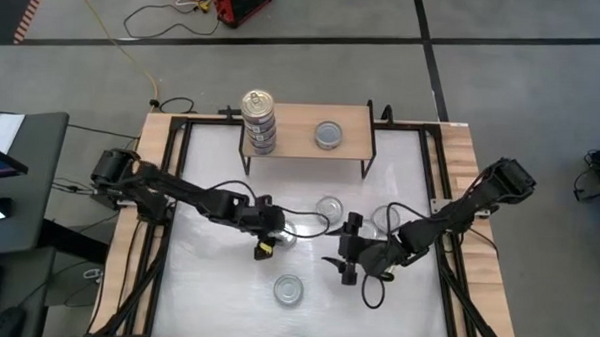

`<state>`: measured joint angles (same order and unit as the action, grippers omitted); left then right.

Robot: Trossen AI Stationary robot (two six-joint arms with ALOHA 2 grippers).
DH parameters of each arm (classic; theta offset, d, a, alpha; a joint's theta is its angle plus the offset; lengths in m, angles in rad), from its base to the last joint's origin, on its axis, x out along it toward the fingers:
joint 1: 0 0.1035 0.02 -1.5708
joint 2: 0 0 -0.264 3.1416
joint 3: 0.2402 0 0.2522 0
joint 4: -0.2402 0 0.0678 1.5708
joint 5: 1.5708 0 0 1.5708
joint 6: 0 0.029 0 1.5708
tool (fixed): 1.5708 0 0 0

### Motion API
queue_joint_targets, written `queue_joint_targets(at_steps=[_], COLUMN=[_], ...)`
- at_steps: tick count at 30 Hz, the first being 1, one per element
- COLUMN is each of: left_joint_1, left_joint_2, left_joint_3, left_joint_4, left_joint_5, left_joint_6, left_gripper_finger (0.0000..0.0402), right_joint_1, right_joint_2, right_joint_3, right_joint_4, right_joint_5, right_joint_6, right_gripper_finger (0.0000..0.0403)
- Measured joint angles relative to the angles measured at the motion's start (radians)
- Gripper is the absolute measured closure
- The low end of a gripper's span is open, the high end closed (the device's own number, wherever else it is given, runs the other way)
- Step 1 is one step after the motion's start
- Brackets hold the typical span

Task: Stack canned seafood by type on shelf
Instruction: Stack the green tuna can on top of the other green tuna can on the shelf

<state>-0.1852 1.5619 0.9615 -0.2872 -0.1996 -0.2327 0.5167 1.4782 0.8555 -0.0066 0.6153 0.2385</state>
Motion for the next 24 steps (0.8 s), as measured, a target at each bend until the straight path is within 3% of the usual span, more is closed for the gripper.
queue_joint_targets(at_steps=[4,14,21,24], left_joint_1=[-0.006,0.038,0.046,0.050], left_joint_2=[-0.017,0.094,0.094,0.105], left_joint_3=[0.000,-0.001,0.000,0.002], left_joint_4=[-0.033,-0.033,-0.048,-0.059], left_joint_5=[-0.111,-0.121,-0.055,-0.031], left_joint_6=[-0.065,-0.231,-0.262,-0.274], left_gripper_finger=[0.0184,0.0199,0.0299,0.0358], right_joint_1=[0.000,0.003,0.008,0.006], right_joint_2=[-0.001,-0.001,-0.001,-0.001], right_joint_3=[0.000,0.000,0.000,0.000], right_joint_4=[0.001,0.031,0.038,0.038], right_joint_5=[-0.001,-0.005,-0.016,-0.107], right_joint_6=[0.008,0.007,0.007,0.007], right_gripper_finger=[0.0074,0.0074,0.0074,0.0074])
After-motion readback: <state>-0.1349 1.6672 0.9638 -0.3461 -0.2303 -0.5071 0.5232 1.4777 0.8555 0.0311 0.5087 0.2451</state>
